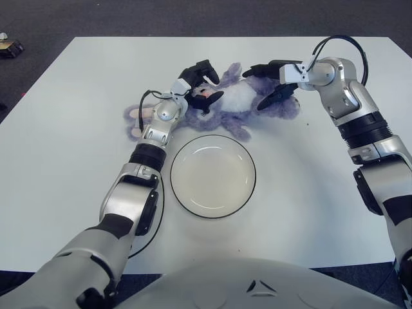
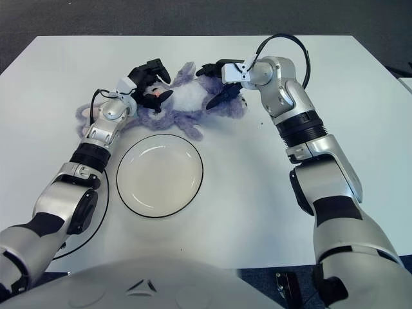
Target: Put the doll into the plate.
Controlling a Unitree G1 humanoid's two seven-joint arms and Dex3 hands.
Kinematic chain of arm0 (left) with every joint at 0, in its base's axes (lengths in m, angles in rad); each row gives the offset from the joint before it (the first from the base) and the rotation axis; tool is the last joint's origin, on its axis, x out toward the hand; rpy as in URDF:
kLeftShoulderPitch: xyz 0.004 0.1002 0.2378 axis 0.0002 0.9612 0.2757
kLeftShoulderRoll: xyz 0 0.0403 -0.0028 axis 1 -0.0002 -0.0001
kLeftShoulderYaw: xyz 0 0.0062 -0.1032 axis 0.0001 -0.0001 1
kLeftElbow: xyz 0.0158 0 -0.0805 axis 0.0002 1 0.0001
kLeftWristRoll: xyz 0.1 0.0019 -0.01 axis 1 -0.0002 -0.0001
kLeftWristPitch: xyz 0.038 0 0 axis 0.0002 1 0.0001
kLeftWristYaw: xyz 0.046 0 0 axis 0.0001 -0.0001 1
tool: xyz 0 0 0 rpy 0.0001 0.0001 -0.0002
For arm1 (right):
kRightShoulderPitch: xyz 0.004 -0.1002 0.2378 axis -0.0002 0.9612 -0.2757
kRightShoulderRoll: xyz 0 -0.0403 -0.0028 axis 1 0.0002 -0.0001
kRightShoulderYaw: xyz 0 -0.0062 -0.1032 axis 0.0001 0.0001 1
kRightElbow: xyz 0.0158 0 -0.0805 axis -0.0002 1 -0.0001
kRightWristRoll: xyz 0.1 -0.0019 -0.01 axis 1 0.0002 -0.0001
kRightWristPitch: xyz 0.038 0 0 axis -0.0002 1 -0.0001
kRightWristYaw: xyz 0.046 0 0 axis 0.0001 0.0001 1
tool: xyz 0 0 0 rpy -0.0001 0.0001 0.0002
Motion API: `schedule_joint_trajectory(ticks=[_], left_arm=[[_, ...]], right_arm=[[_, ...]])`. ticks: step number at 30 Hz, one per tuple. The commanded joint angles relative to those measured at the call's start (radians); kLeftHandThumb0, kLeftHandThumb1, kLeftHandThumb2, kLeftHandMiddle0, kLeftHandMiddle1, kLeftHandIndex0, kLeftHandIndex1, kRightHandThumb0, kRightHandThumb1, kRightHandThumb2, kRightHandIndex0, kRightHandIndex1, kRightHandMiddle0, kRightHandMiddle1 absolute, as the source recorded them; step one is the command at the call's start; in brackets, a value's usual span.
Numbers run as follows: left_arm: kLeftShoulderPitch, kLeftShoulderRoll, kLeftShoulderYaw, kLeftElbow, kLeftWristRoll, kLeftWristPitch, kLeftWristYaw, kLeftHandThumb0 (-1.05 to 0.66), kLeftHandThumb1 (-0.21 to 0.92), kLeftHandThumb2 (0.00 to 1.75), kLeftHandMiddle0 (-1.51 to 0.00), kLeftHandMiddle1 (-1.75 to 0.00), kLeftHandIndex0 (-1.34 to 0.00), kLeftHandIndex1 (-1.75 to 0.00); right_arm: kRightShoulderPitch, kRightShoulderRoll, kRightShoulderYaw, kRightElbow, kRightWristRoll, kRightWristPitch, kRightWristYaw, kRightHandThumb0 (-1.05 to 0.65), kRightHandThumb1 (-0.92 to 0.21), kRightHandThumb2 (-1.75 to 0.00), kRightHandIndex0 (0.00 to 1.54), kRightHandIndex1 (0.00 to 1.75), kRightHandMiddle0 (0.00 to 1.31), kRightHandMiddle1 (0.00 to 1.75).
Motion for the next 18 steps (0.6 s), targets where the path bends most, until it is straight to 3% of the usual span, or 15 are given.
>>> schedule_joint_trajectory(ticks=[1,18], left_arm=[[0.005,-0.002,0.009,-0.033,0.004,0.010,0.028,0.15,0.54,0.72,-0.83,-1.75,-0.62,-1.75],[0.017,-0.006,0.004,-0.085,0.031,0.035,0.061,0.16,0.54,0.72,-0.84,-1.75,-0.61,-1.75]], right_arm=[[0.015,-0.006,0.028,0.028,-0.020,-0.037,0.008,-0.93,-0.87,-0.01,0.18,0.00,0.10,0.03],[0.016,0.007,0.062,0.053,-0.062,-0.005,0.020,-0.94,-0.89,0.00,0.09,0.00,0.11,0.02]])
